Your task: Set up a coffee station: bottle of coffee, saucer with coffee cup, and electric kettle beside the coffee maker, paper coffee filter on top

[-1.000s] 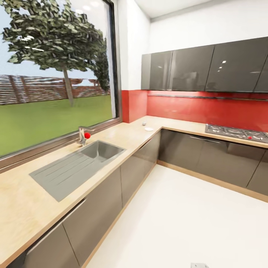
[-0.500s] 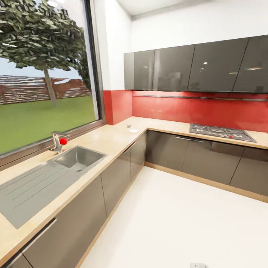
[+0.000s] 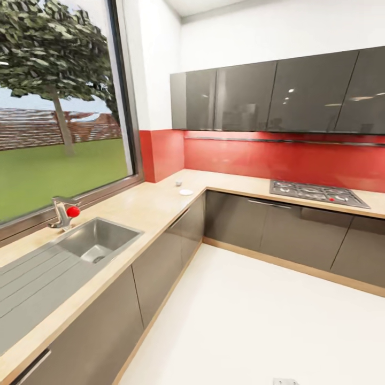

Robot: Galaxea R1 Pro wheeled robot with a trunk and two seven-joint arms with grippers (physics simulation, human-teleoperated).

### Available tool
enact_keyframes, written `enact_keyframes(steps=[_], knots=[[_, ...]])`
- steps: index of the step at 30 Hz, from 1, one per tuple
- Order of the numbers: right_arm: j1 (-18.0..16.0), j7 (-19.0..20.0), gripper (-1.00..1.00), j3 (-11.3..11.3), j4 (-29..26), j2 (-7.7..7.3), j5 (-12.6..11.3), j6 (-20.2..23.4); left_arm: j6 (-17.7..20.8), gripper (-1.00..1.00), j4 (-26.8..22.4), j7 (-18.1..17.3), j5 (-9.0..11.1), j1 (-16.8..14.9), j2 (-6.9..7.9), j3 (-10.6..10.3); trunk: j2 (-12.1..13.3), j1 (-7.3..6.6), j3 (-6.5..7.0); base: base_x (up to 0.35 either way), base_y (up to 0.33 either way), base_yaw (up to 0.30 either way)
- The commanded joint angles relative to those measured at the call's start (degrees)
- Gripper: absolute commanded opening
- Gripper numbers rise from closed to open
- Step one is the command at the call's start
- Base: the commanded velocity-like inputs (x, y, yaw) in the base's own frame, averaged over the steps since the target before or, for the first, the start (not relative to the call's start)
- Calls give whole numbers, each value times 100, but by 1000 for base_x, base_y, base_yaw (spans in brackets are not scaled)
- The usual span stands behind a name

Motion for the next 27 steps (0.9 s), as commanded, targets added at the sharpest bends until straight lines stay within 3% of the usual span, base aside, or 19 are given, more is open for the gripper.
enact_keyframes(steps=[1,11,27], knots=[[1,11,100,-48,-11,0,60,33,-10,100,-5,15,-62,2,-4,34,-4,5,-2,317,-1,0],[92,10,100,-48,-11,-6,68,23,-10,100,-5,15,-56,2,-4,39,-4,5,-2,317,-52,0],[167,18,100,-48,-11,0,69,16,-9,100,4,15,-37,2,3,56,-4,5,-2,287,-156,0]])
